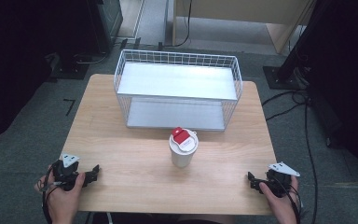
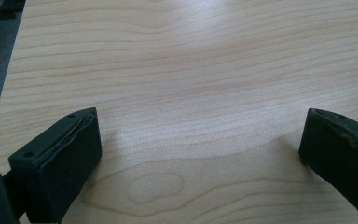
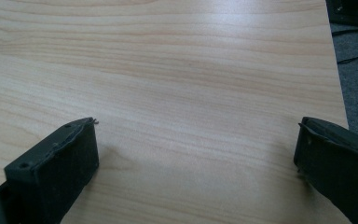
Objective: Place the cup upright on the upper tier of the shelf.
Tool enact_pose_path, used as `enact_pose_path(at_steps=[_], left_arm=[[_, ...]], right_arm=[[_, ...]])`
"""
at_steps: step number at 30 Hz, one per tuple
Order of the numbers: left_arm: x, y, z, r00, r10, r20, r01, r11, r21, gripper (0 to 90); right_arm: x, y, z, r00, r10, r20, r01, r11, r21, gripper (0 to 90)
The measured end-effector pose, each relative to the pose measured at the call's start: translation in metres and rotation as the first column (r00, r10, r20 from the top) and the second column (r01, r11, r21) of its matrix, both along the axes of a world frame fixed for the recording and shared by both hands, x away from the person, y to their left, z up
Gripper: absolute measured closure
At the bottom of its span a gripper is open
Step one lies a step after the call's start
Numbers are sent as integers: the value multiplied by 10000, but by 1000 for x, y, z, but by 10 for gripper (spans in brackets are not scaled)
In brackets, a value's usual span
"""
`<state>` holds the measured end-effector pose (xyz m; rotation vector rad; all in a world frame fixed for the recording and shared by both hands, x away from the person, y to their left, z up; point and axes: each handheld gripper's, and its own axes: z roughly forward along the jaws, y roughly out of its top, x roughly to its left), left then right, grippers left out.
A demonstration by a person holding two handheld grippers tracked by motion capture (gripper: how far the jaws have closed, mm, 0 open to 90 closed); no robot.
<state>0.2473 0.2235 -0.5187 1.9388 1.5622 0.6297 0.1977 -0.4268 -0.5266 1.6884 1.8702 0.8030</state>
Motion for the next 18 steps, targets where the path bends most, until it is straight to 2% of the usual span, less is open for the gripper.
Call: enact_pose_path(at_steps=[3, 5, 9, 15, 18], left_arm=[[0, 0, 0, 10000, 1, 4, -1, 10000, 1, 0], [0, 0, 0, 10000, 4, 8, -4, 10000, 6, 0], [0, 0, 0, 10000, 63, -4, -63, 10000, -52, 0], [0, 0, 0, 9998, 174, -4, -174, 9998, 17, 0], [0, 0, 0, 9999, 171, 9, -171, 9999, 12, 0]], right_arm=[[-1, 1, 0, 9999, -105, -5, 105, 9999, 0, 0], [-5, 3, 1, 9996, 201, -180, -201, 9998, -9, 0], [-8, 5, 3, 9993, 251, -285, -253, 9997, -61, 0], [-14, 9, 14, 9993, 333, 156, -342, 9974, 628, 0], [-15, 12, 17, 9992, 313, 250, -327, 9978, 575, 0]])
